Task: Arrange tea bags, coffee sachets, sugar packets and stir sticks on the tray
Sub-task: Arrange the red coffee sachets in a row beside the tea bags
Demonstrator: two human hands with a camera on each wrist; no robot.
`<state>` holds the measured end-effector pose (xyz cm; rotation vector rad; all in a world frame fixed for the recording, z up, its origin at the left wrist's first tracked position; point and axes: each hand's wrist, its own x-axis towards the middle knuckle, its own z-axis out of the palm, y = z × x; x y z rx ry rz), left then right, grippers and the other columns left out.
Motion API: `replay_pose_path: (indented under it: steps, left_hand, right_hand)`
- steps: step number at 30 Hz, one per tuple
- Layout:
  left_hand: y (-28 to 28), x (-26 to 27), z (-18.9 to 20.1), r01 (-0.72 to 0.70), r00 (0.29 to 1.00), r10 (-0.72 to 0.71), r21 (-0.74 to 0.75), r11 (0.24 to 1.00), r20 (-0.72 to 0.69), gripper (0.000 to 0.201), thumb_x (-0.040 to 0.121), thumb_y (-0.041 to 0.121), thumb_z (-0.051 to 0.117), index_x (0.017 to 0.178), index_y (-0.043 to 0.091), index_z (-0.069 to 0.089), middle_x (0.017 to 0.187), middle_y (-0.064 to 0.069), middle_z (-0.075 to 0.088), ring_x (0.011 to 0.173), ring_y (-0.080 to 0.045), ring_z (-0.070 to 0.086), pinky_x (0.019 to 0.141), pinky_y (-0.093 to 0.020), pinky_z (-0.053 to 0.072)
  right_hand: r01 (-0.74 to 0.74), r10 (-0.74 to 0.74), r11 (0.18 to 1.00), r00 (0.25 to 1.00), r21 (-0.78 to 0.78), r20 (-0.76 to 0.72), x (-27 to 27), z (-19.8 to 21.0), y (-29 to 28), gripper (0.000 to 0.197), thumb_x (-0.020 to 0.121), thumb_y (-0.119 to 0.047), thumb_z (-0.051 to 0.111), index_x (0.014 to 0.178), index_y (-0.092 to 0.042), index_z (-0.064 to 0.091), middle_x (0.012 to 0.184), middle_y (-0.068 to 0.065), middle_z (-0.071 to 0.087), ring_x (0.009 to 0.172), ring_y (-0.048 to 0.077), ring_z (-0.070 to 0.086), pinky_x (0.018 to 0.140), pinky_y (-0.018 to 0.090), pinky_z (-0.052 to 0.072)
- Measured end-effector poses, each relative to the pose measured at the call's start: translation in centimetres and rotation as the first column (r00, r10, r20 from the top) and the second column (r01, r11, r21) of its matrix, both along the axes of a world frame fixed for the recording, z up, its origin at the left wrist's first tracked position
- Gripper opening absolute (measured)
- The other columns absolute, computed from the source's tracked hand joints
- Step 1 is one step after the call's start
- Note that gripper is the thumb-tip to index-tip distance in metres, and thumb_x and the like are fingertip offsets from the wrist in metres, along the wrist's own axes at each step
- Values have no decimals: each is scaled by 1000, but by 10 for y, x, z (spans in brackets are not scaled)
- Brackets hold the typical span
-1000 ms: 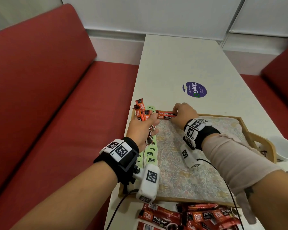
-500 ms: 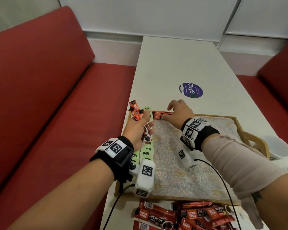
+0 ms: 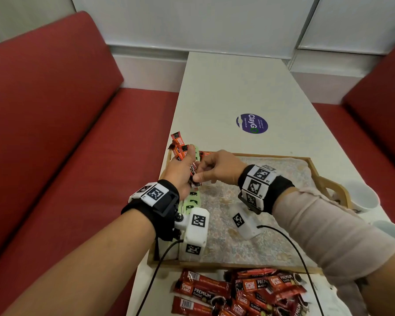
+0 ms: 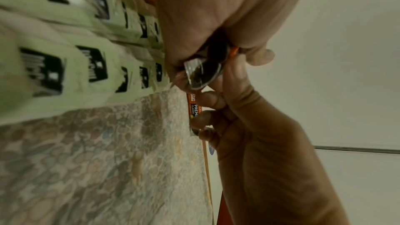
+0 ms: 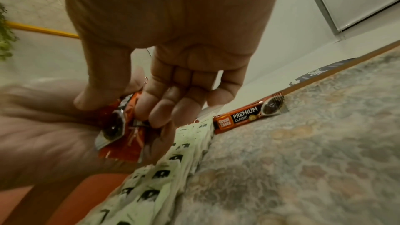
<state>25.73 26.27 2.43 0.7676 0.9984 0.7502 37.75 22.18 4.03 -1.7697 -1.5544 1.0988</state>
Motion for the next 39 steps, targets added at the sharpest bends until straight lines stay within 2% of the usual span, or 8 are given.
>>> replay_pose_path:
  steps: [3, 9, 14, 20, 22, 25, 30, 39]
  left_hand:
    - [-2, 2, 2, -18, 1000, 18, 1, 1000, -17, 26, 89, 44, 58, 90, 18, 59, 86, -10, 61, 85, -30, 62, 84, -54, 51]
    - [-3, 3, 2, -38, 999, 38, -9, 999, 25, 20, 89, 38, 59, 90, 19, 57, 79, -8, 60, 73, -28, 61, 79, -48, 53]
    - [-3, 3, 2, -50, 998, 50, 2, 999, 46, 19, 86, 33, 64, 90, 16, 57, 77, -8, 59, 66, -22, 59, 68, -38, 53]
    - [1, 0, -1, -86, 995, 85, 20, 996, 53, 17, 89, 27, 63, 95, 14, 56, 78, -1, 58, 71, -16, 56, 63, -30, 49]
    - [4, -3, -4, -114, 993, 114, -20, 993, 31, 13, 90, 28, 62, 91, 17, 55, 80, 1, 55, 72, -10, 53, 65, -29, 48]
    - [7, -4, -5, -113, 993, 115, -56, 992, 40, 11, 93, 27, 59, 95, 17, 55, 86, 1, 56, 73, -7, 54, 63, -27, 48]
    - [9, -5, -4, -93, 994, 96, -66, 994, 44, 7, 94, 26, 58, 91, 20, 56, 83, 2, 55, 74, -7, 53, 65, -27, 48]
    - [10, -6, -6, -72, 996, 74, -50, 996, 46, 14, 94, 24, 57, 107, 19, 55, 91, 3, 57, 76, -7, 55, 67, -28, 49]
  right_hand:
    - [-5, 5, 1000, 1000, -16, -14, -1, -1, 0, 17, 74, -22, 80, 67, -20, 65, 53, -12, 60, 51, 5, 56, 58, 18, 49]
    - [-41, 32, 997, 991, -64, -130, 0, -3, -1, 19, 77, -6, 76, 71, -15, 60, 56, -7, 64, 48, 2, 61, 51, 12, 46]
    - [-22, 2, 995, 980, -94, -200, 2, -7, 0, 19, 80, 3, 70, 74, -13, 61, 57, -4, 67, 51, 7, 64, 58, 17, 55]
    - [174, -182, 983, 967, -57, -179, 12, -5, 2, 16, 83, -4, 70, 75, -14, 59, 59, -2, 65, 50, 8, 63, 57, 22, 50]
    - [303, -303, 953, 947, -16, -106, 21, -5, 4, 13, 84, -8, 69, 76, -14, 61, 64, 0, 66, 54, 9, 63, 60, 23, 50]
    - [395, -396, 918, 900, 43, 183, 38, -8, 9, 7, 84, -15, 70, 80, -16, 65, 76, 4, 70, 64, 15, 65, 71, 29, 52]
    - [312, -241, 950, 778, -24, 580, 50, -10, 13, 10, 84, -16, 69, 94, -15, 71, 98, 6, 70, 88, 23, 62, 73, 27, 44]
    - [246, -113, 966, 660, -72, 743, 44, -14, 22, 17, 87, -15, 61, 102, -18, 68, 105, 9, 66, 95, 29, 62, 81, 32, 50]
